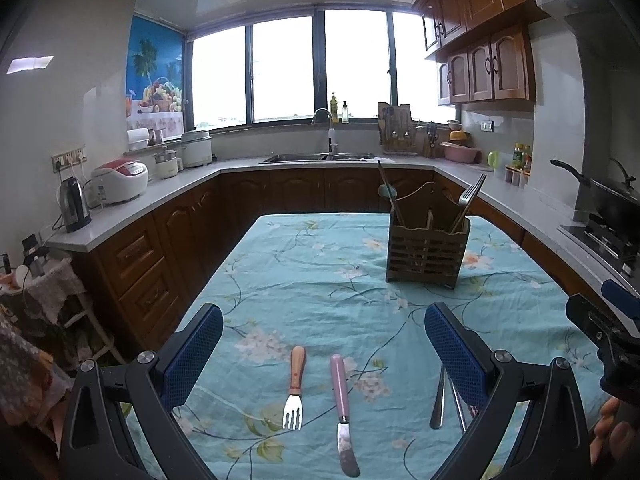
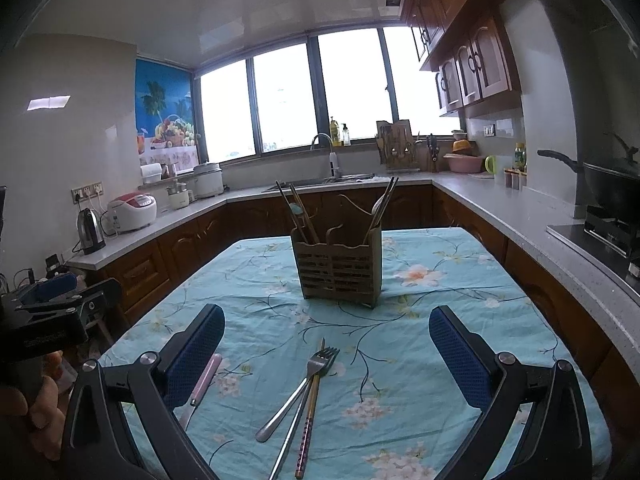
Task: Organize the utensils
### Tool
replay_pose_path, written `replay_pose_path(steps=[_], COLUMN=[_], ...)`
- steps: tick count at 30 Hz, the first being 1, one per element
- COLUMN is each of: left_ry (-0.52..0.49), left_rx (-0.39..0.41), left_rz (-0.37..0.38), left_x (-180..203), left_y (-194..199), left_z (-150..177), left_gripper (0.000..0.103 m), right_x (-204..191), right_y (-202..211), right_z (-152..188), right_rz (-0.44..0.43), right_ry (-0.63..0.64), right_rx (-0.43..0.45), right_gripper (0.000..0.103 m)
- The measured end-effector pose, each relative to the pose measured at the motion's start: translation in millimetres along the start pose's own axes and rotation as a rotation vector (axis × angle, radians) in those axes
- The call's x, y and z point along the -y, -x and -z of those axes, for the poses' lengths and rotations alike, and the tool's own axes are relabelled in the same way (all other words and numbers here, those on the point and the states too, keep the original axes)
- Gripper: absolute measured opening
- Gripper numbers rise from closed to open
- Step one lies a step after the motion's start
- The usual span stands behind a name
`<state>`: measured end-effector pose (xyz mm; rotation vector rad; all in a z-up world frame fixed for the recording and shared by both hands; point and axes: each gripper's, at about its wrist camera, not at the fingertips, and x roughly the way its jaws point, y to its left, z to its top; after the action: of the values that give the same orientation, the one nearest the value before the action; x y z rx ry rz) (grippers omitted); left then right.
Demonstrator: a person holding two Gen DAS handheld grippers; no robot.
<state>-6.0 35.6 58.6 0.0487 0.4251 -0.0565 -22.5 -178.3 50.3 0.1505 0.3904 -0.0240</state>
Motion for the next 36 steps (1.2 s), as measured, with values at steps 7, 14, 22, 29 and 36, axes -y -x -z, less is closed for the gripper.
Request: replay_pose_path(steps=[7,14,22,29,36], left_ry=[0.001,0.001,0.000,0.000,-0.003], left_rx=[0.002,0.003,0.005,0.006,0.010], left_rz=[0.001,-0.003,0.000,0.002,-0.004], left_x=[0.3,0.3,-0.3,-0.1,1.9], left_y=[0.8,1.6,2.7,2.6,2.5], left_z=[0.4,0.0,-0.9,-1.5,-1.2], left_gripper=[0.102,0.102,0.102,0.102,0.102], right_x=[-0.4,-1.9,-1.9,-2.7,-3.1], right_y=[-0.3,0.6,0.1,0.3,0.1], right_z=[-0.8,-1.7,-1.7,-2.0,-2.5], right_rz=[0.000,-0.001,-0.001,-0.003,-0.003], right_ry=[0.001,0.003,0.002,0.004,0.005], right_rx=[-0.001,-0.001,-0.001,-0.002,-0.001], right_gripper=[0.103,0.103,0.103,0.103,0.103])
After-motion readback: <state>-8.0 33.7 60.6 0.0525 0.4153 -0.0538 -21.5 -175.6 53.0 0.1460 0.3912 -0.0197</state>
